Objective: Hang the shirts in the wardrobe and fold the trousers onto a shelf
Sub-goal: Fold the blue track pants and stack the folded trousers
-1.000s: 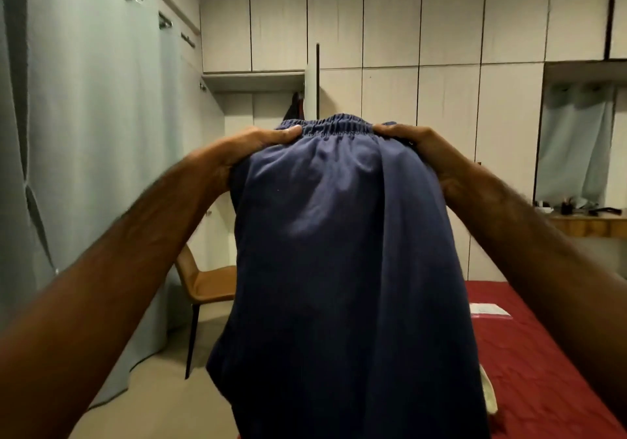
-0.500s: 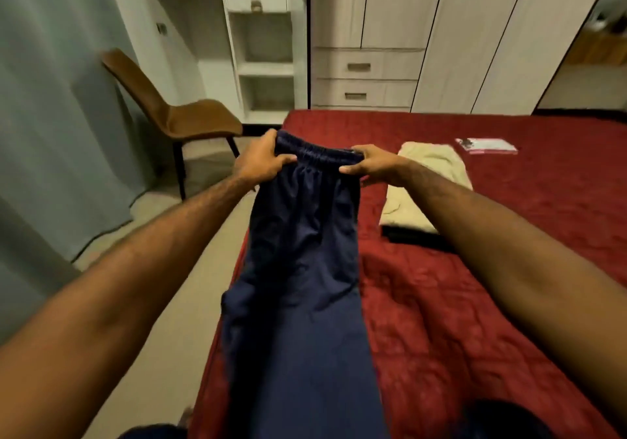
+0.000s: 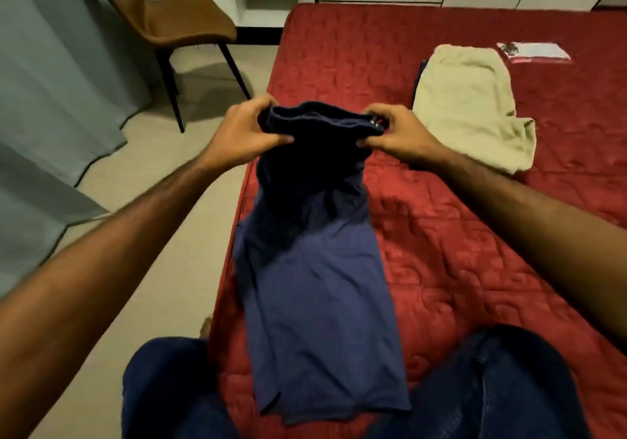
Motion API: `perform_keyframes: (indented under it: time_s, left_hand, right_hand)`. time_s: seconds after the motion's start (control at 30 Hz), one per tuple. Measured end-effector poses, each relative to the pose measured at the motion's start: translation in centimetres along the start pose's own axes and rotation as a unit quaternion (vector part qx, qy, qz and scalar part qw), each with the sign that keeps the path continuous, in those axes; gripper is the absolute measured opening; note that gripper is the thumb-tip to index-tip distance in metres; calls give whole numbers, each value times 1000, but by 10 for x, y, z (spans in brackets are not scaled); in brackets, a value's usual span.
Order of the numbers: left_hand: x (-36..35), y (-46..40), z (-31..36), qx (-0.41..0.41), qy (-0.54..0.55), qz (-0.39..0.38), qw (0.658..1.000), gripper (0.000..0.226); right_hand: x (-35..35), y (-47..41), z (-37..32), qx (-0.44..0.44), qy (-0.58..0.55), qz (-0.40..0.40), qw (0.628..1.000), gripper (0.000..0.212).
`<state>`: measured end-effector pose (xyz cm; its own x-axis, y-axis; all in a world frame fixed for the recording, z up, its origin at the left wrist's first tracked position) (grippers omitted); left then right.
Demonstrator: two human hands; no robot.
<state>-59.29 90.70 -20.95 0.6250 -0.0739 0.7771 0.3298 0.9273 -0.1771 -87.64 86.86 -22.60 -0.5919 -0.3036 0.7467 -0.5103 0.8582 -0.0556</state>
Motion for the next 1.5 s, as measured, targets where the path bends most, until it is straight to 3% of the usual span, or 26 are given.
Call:
perform_keyframes:
  time_s: [0.17,0.23,0.33,0.43,0.5,0.53,0.6,0.67,0.7,0.77,0.8,0.83,0.9,0.97,1.0,1.1,1.2,1.33,1.43,1.5]
  left_hand:
    - [-36,134,52,-127,-26,-189,973,37]
    - [-62,184,67,-152,-66,-255,953,31]
    - [-113,248,70,-119,-106,-364,918,31]
    - [-159,289,61,-75,-164,-512,840,31]
    - [-165,296,58,-47,-159,-540,825,26]
    - [-162,293,57,-32,-142,-520,842,25]
    - [-151,279,46,8,-97,-413,906,35]
    - [-141,266,22,111,-17,-214,970,48]
    - [-139,264,3,200,42,-119,972,56]
    - [-147,273,-20,395,202,-21,896,81]
    - [-155,277,-25,450,264,-4,853,90]
    - [-161,278,-26,470,296,9,832,91]
    - [-168,280,-18,460,336,19,822,67]
    - [-179,284,-8,444,375,-21,813,40]
    - [-183,287,-3,435,395,-46,808,36]
    - [-183,284,14,390,449,-67,801,36]
    - [-179,274,30,348,521,-2,780,53]
    - [-168,241,44,288,624,43,725,43]
    - [-150,182,70,217,639,16,738,48]
    - [-147,133,88,189,625,-2,757,40]
  right_hand:
    - [-51,135,-49,139,76,-114,981,35]
    - [-78,183,-54,142,99,-168,971,37]
    - [-128,247,-54,137,177,-252,941,39]
    - [-177,288,-41,130,252,-327,901,38]
    - [-187,296,-31,98,208,-378,897,42]
    - [-183,293,-29,81,161,-394,901,46]
    - [-169,279,-24,37,102,-400,910,51]
    - [-157,258,-7,-42,66,-291,953,38]
    - [-150,248,2,-95,45,-210,972,29]
    - [-151,239,16,-228,-38,-126,965,26]
    - [-159,237,20,-284,-110,-123,944,29]
    - [-168,236,19,-319,-182,-113,923,33]
    - [-184,235,17,-341,-289,-86,890,43]
    - [-198,236,20,-322,-347,-61,879,75]
    - [-203,237,17,-301,-377,-64,873,72]
    - [-203,239,-7,-242,-436,-85,863,53]
    - [-196,234,-21,-189,-497,-64,844,63]
    - [-164,216,-27,-147,-540,-27,828,65]
    - [-116,194,-19,-126,-545,4,829,67]
    - [-75,176,-6,-122,-533,37,836,72]
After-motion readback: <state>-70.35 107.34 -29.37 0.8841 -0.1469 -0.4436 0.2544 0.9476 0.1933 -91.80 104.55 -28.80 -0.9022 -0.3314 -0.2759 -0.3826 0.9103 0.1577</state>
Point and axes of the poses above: each hand's wrist, its own y-axis away from the middle knuckle, its own x-axis out of the back of the hand, z = x × y, the point moved 4 cm from there along -y, towards the middle knuckle, and after that the axes turned 11 degrees about -z, right-handed, at the moved point
